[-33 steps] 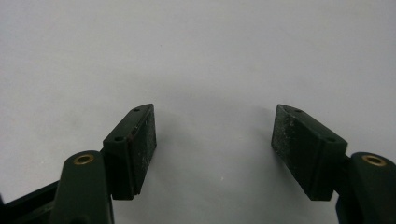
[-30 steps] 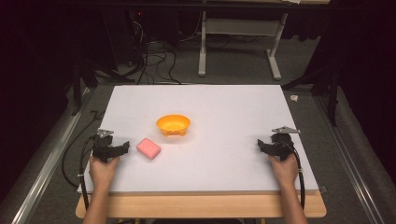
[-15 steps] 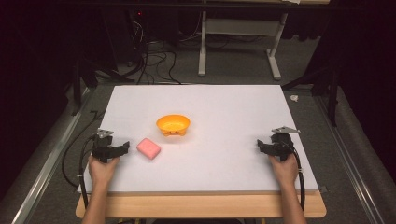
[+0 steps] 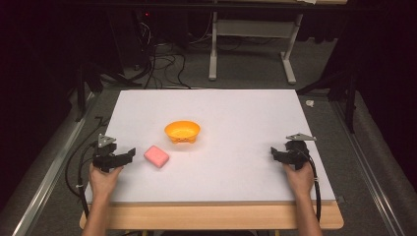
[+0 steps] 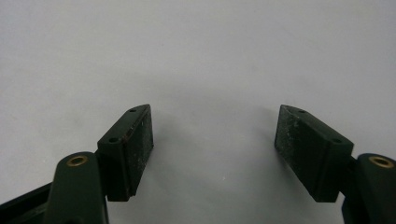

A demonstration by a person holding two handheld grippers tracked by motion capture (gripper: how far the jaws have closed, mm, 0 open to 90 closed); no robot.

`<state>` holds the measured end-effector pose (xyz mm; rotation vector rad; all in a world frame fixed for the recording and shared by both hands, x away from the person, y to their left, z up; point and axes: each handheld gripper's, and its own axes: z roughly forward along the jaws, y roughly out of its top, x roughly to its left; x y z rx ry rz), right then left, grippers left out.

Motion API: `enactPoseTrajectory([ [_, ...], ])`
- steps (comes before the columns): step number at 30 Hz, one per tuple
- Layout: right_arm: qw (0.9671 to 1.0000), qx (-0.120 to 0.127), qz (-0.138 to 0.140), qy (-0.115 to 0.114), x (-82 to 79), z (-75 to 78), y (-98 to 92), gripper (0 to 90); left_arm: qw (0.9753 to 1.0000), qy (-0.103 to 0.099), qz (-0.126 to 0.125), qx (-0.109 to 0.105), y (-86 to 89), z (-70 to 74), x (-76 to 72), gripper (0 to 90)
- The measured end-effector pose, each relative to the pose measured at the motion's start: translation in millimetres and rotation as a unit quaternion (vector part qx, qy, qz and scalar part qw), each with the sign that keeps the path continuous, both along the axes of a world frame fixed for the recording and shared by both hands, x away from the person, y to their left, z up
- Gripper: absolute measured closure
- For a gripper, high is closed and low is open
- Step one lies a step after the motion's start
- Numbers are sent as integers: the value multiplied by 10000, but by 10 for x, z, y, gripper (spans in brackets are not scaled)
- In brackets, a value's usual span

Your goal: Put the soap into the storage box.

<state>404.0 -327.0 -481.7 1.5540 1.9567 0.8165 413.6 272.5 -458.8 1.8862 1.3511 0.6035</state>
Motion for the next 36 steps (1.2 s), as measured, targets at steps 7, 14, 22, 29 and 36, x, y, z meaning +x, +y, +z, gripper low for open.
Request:
enactPoseTrajectory([
  [7, 10000, 2, -4, -9, 0, -1, 0, 286, 9993, -113, -296, -216, -58, 112, -87, 192],
  [14, 10000, 2, -4, -7, 0, -1, 0, 286, 9978, -96, -556, -348, -124, 166, -160, 169],
  [22, 10000, 2, -4, -9, 0, -2, 0, 286, 9958, -59, -857, -317, -315, 160, -201, 152],
  [29, 10000, 7, 0, 6, 0, 0, 0, 286, 9946, -52, -1009, -248, -465, 123, -189, 146],
  [36, 10000, 9, -6, -6, 0, -2, 1, 286, 9934, 78, -1134, -161, -580, 51, -147, 146],
])
